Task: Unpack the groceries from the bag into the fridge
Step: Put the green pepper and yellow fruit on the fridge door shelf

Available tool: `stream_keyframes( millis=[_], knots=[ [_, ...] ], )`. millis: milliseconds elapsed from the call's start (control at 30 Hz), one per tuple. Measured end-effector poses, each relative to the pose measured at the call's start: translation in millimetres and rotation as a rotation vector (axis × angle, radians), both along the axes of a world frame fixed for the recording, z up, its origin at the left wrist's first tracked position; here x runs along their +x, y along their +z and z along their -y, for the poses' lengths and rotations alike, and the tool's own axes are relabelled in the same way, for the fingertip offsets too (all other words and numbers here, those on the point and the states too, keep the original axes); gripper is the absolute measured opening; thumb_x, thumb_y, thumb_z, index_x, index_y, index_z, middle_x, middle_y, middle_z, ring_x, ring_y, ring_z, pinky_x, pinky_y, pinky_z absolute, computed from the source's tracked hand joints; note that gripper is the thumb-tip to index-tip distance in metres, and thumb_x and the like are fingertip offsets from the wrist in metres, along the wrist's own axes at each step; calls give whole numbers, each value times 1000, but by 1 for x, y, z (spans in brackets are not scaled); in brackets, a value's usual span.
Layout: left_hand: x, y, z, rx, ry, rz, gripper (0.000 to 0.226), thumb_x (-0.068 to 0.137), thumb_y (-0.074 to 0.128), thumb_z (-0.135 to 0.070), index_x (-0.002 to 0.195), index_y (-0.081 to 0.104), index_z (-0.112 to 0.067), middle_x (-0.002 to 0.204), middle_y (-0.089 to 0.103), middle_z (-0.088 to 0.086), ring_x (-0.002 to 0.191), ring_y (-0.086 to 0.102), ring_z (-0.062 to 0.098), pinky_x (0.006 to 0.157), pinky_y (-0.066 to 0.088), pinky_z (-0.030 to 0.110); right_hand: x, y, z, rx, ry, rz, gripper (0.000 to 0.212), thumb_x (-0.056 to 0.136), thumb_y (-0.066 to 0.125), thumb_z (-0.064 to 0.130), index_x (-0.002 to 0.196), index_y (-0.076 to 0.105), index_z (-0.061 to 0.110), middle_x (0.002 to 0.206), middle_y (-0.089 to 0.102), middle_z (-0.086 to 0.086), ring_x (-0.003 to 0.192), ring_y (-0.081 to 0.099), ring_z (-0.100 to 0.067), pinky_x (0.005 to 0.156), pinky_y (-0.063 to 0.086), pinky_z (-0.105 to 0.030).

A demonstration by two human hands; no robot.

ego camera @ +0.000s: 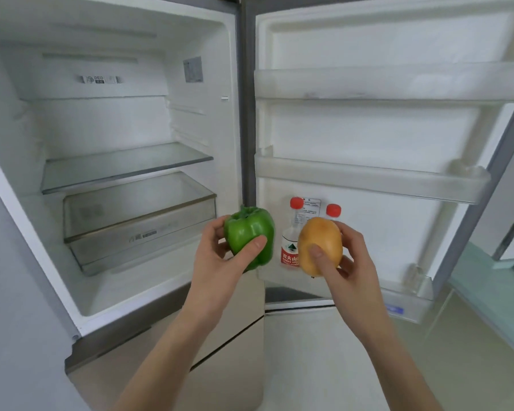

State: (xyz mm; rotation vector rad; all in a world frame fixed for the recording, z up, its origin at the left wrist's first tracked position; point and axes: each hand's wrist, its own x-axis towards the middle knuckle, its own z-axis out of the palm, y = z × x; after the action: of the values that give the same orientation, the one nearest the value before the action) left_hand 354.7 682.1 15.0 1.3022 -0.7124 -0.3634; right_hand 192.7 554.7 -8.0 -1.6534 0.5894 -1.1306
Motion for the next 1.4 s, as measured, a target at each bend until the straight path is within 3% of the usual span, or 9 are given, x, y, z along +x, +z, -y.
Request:
stream_keyframes(
  millis=[167,267,367,533,767,900,1067,1267,1400],
  knots=[
    [19,28,48,-66,-50,35,66,72,86,-28,131,57,-25,125,65,-3,101,69,-1,76,58,16,14,28,26,-29,-23,32,52,82,72,49,132,56,45,127,62,15,106,69,-8,78,58,-22],
    [33,47,71,-119,-65,51,64,73,87,-26,130,57,-24,126,65,-1,104,69,3,80,58,18,23,49,39,-62,-83,46,54,79,71,53,130,55,46,121,65,13,102,70,-10,79,57,-23],
    [47,64,90,-176,-67,76,65,68,87,-33,127,59,-29,126,65,-6,112,68,7,87,59,21,31,68,46,-129,-167,52,48,83,72,51,127,56,42,114,69,14,98,68,-4,78,52,-14],
    [78,92,122,-190,-89,161,53,78,89,-22,122,63,-34,115,70,-15,98,68,-7,77,55,11,49,104,55,-229,-295,63,41,86,70,54,123,56,45,110,69,19,98,64,-1,74,47,-7],
    [108,105,159,-191,-113,227,54,77,91,-27,125,67,-31,112,76,-10,105,71,6,92,58,26,76,130,85,-305,-384,18,38,93,70,48,128,58,42,119,67,21,100,66,1,75,50,-10],
    [121,106,178,-153,-164,247,47,76,92,-25,115,68,-36,108,76,-13,101,72,3,93,59,26,84,134,102,-322,-438,-71,50,92,71,47,138,55,37,116,63,24,101,65,3,84,51,-19],
    [134,104,197,-68,-171,379,59,69,95,-35,119,64,-37,112,72,-14,102,70,5,94,57,29,90,138,118,-339,-482,-164,54,89,69,55,138,55,35,114,64,19,98,65,0,78,52,-21],
    [133,102,205,10,-78,584,57,67,94,-45,112,58,-44,98,65,-29,91,62,-16,78,46,3,96,142,135,-355,-542,-290,51,87,69,60,131,56,37,110,67,17,99,66,-6,86,57,-42],
    [132,97,205,50,-46,697,57,66,89,-56,115,66,-38,99,66,-26,95,64,-9,77,43,1,98,142,143,-391,-558,-428,48,89,69,57,128,58,32,116,68,12,98,66,-13,86,57,-44]
  ],
)
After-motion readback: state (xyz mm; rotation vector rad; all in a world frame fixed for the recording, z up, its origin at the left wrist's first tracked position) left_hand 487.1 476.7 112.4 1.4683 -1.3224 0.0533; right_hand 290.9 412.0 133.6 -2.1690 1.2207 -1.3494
